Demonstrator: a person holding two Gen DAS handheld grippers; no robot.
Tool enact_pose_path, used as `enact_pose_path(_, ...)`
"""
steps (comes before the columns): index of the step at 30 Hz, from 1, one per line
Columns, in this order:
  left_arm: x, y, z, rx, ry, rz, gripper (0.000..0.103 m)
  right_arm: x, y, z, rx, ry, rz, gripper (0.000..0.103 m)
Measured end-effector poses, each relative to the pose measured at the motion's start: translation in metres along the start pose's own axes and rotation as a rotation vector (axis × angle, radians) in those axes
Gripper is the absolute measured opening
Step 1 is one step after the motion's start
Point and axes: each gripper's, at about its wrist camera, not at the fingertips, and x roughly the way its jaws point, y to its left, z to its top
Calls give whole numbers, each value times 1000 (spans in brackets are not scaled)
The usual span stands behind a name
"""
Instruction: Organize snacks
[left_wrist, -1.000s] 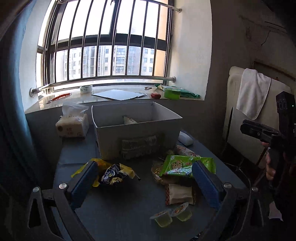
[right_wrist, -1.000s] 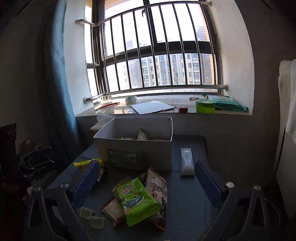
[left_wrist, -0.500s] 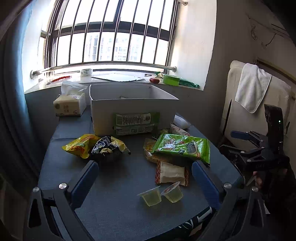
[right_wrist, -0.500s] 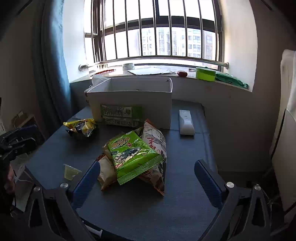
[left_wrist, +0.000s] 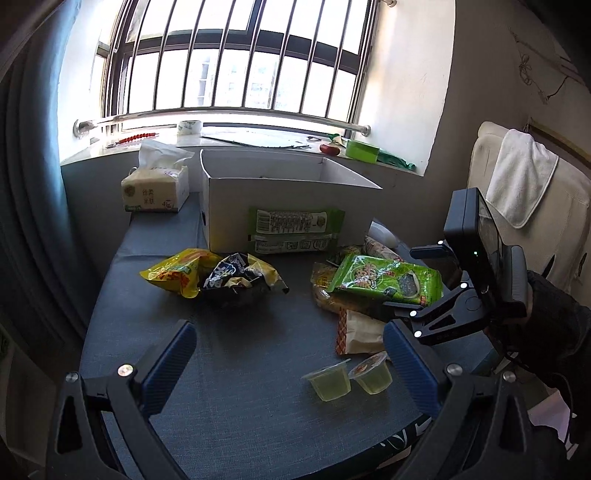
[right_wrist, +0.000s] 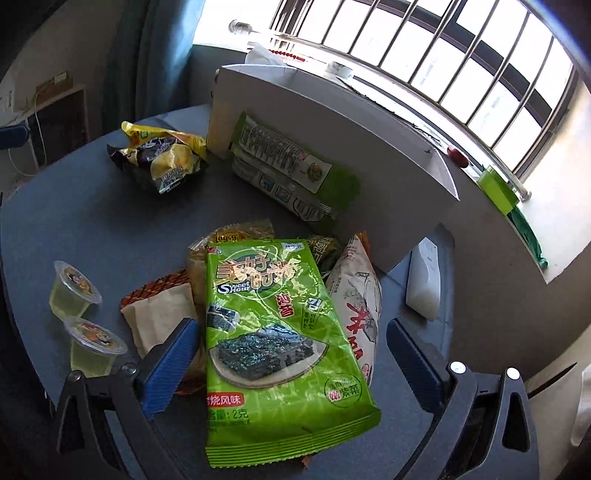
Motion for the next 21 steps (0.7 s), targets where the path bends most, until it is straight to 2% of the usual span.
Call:
enact_pose_path(1,1,2,-1,-4,4,4,103,5,-1,0,-3,23,13,81)
enact_pose_path(2,2,4,-1,-8,6,5,103,8,-2,-1,6,39,22,74)
enact_pose_path(8,13,11,-1,-12,24,10,103,-22,-4,-3,62,-46,88,73)
enact_pose_path(13,46,16,8,14,67,22,103,-65,-14,-12,180,-154,151,74)
enact_pose_path(18,95,22,25,49,154,111,103,-95,-23,-24,326,-264,209,73)
enact_pose_path(19,104,22,29,78,161,120,103,-100,-25,-28,353,-283,215,74)
enact_pose_path(21,123,17,36,179,204,187,103,-108,-28,-36,401,-310,226,74)
